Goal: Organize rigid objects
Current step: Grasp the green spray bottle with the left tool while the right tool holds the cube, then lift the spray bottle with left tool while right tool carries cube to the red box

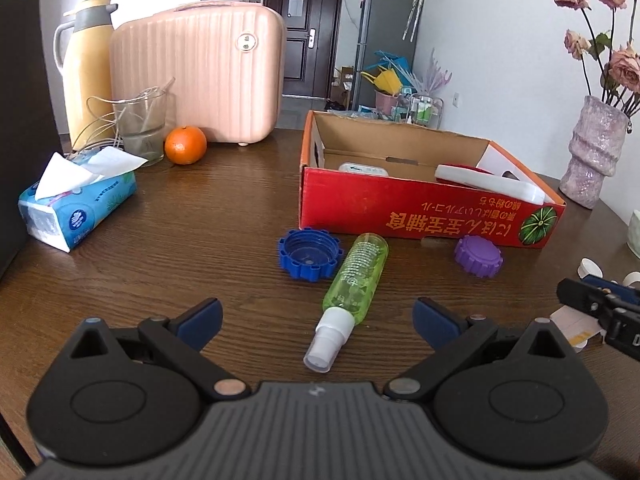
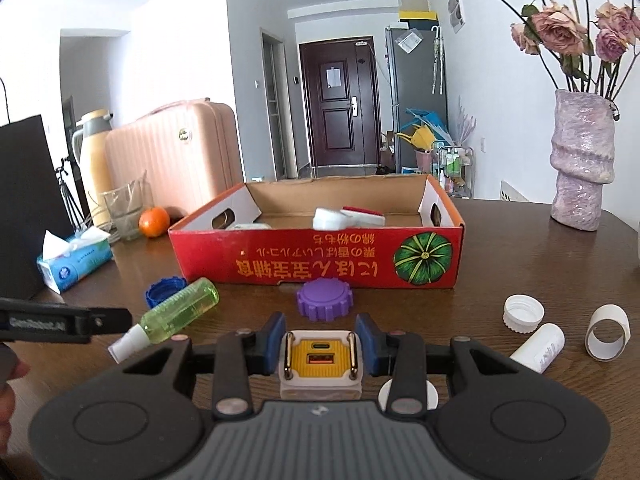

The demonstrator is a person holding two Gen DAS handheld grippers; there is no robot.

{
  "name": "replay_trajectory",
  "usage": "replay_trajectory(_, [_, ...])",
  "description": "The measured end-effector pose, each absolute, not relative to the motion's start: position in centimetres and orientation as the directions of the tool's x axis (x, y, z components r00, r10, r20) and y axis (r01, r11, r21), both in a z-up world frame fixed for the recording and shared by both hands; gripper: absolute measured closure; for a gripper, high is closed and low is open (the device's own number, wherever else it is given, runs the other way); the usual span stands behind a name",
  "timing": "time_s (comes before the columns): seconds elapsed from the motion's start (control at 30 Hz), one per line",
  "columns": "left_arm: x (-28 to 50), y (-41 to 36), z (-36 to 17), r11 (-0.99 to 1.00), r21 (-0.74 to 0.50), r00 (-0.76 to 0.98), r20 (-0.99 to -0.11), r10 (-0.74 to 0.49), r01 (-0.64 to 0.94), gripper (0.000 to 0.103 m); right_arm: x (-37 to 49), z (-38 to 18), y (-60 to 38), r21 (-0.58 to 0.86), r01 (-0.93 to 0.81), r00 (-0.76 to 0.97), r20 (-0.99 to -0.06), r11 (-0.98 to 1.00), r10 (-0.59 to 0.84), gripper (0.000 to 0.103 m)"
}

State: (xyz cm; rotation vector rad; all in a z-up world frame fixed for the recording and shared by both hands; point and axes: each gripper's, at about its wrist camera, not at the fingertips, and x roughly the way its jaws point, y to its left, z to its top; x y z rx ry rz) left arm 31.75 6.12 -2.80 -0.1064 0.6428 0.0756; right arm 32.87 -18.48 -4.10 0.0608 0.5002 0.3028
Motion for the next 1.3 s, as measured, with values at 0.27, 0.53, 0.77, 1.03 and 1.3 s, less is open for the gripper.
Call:
replay_trajectory(0.27, [34.5, 5.0, -3.5, 0.995, -0.035, 0.778, -0.626, 0.053, -0.096, 0.000, 32.6, -3.4, -19.5, 0.148, -0.249, 0.855, -0.431, 0.957, 0.289, 0.065])
replay_trajectory(0.53, [37.0, 4.3, -4.5, 0.996, -0.012, 0.770, -0.634, 0.065, -0.093, 0.003, 32.7, -3.3, -20.0, 0.160, -0.232, 0.862, -0.423, 0.959, 0.279, 0.065])
replay_trajectory(0.77, [38.3, 3.9, -5.4, 0.999, -0.031, 0.751, -0.660, 0.011, -0.042, 0.033, 33.0, -3.3, -20.6, 0.168, -0.203, 0.870, -0.421, 0.965, 0.256, 0.065])
replay_trajectory(1.03, [39.6, 3.6, -6.0, 0.999, -0.033, 0.734, -0.679, -0.013, -0.013, 0.065, 33.4, -3.7, -20.6, 0.161, -0.192, 0.866, -0.436, 0.968, 0.244, 0.065])
replay_trajectory(1.3, [38.7, 3.5, -5.8, 0.999, -0.039, 0.745, -0.667, -0.028, 0.003, 0.071, 33.3, -3.6, -20.5, 0.157, -0.205, 0.867, -0.429, 0.966, 0.253, 0.065])
